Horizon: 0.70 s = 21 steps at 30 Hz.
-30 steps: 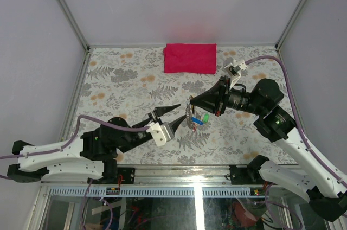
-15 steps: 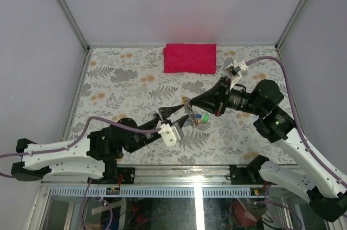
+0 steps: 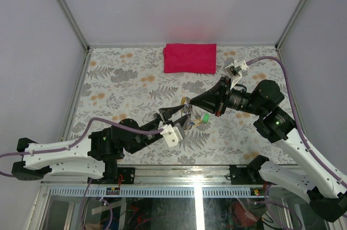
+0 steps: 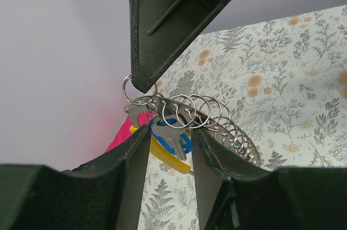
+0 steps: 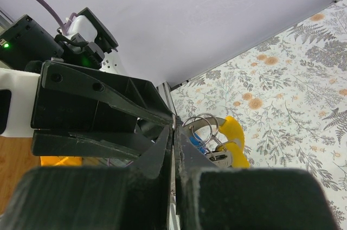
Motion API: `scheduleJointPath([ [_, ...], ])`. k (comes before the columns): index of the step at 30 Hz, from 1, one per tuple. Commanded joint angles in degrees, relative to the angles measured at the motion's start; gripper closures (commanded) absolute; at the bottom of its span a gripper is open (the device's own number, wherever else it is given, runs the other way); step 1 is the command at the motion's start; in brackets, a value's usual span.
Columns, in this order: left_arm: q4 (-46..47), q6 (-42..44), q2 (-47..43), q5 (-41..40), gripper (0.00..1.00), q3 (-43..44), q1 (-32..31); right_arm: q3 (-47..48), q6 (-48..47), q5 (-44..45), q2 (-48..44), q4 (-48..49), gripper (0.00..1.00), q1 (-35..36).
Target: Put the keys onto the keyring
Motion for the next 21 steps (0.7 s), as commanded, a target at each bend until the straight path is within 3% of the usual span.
scheduleJointPath([
  [1, 2.8, 1.2, -1.0, -1.7, 0.64, 2.2, -0.8, 0.5, 0.4, 0.9, -1.3, 4.4, 1.0, -0.4],
  [21, 3.1, 1.2, -0.9, -2.5, 0.67, 2.7, -0.9, -0.2, 0.9, 1.7, -1.6, 5.2, 1.0, -0.4],
])
